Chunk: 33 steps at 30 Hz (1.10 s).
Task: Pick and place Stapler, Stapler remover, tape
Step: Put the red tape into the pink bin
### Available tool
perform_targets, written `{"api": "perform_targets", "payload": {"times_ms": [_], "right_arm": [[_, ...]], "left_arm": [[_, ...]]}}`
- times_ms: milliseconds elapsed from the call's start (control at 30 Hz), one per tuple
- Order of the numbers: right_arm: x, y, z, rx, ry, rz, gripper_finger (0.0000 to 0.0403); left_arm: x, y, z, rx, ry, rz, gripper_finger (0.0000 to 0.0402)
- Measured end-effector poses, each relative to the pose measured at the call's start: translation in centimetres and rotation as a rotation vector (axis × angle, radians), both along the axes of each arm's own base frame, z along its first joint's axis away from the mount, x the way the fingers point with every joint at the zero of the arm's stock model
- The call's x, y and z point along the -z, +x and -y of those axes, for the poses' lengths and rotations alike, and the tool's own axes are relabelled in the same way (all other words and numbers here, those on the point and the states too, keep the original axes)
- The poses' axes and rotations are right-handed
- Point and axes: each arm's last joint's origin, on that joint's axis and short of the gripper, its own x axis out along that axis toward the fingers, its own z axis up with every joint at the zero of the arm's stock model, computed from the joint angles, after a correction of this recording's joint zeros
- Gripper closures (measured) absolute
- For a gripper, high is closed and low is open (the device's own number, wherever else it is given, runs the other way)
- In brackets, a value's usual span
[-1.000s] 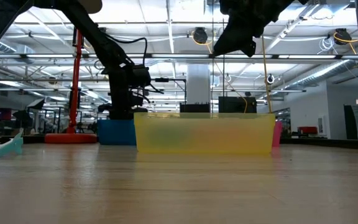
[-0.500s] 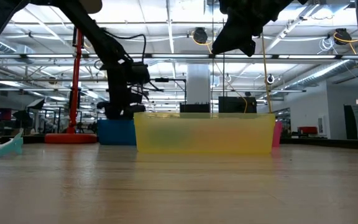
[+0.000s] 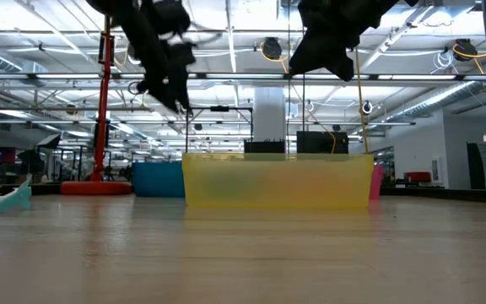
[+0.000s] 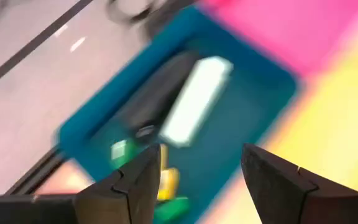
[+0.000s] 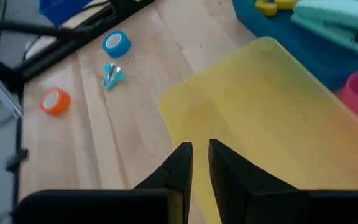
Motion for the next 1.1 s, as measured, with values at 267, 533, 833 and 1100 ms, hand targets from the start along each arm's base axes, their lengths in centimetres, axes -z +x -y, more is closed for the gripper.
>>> {"api": "perform_targets", "payload": {"times_ms": [267,533,833,1100], "right_arm": [[0.4,-0.3,-0.6,-0.019,0.112,-0.056,0.036],[1.6,-1.6,-1.9,0.06,0.067,-0.224,0.036],[2.9,-3.8,-3.3,0.169,0.152,-0.469,0.036],[3.7,-6.7,-4.9,0.451,0.373,-0.745,0.036]], "left_arm": [[-1.0,-1.1,7.9,0.31,-0.007,0.191,0.0179],[2.1,-5.1,13.9,0.415,-0.089,0.326,0.0179],[4.3,-8.5,16.9,0.447,-0.134,0.396,0.0179],[5.1,-9.0,17.4,0.428,-0.104,0.384,0.0179]]}}
